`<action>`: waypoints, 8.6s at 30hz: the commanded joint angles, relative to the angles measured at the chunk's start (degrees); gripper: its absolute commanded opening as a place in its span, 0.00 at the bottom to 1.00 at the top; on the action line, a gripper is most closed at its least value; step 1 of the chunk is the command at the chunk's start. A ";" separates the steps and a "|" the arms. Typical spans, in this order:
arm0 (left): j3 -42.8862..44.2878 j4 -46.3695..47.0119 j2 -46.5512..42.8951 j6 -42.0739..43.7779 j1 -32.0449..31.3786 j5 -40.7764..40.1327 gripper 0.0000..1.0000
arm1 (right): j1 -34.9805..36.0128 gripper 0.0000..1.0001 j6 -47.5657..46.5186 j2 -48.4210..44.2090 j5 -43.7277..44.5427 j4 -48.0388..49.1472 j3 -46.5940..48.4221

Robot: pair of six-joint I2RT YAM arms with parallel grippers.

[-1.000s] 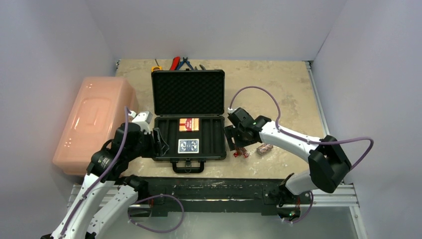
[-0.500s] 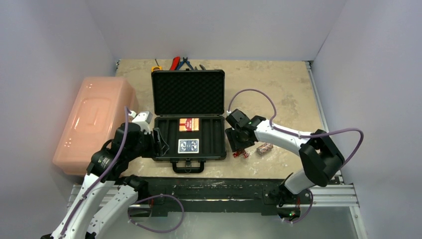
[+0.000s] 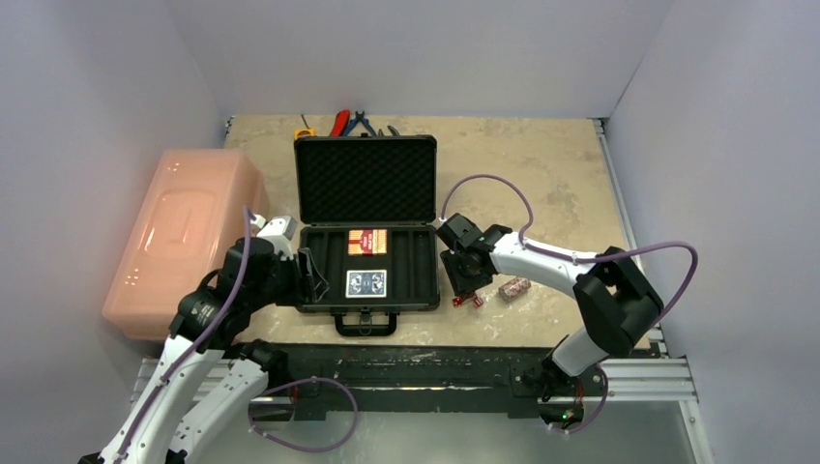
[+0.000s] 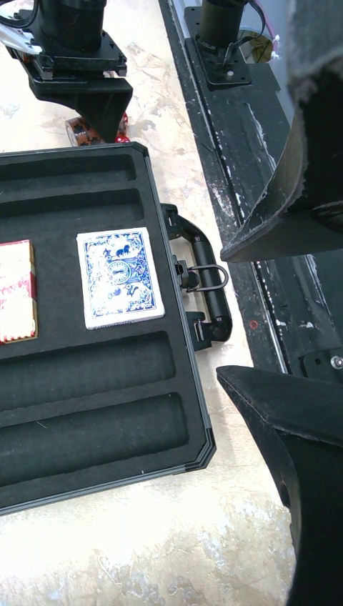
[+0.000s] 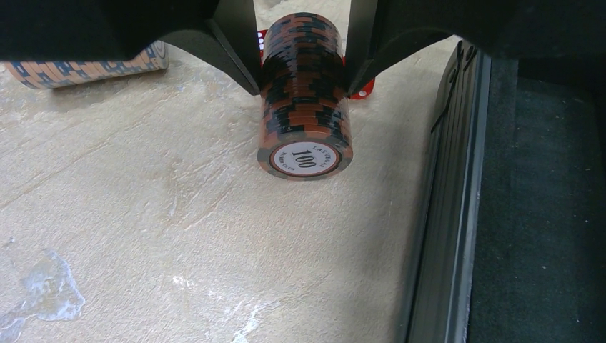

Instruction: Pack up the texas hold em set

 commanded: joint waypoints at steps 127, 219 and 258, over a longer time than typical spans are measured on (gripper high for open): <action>-0.18 2.40 0.92 0.95 -0.40 0.62 0.55 | -8.29 0.00 6.13 -4.51 -12.36 0.74 19.78; -0.36 2.69 1.62 1.14 -0.45 1.22 0.55 | -0.66 0.40 9.62 6.62 -17.35 -1.02 20.99; -0.11 1.92 1.92 0.52 -0.53 -0.80 0.55 | -1.74 0.17 7.85 17.49 -13.48 -3.57 28.74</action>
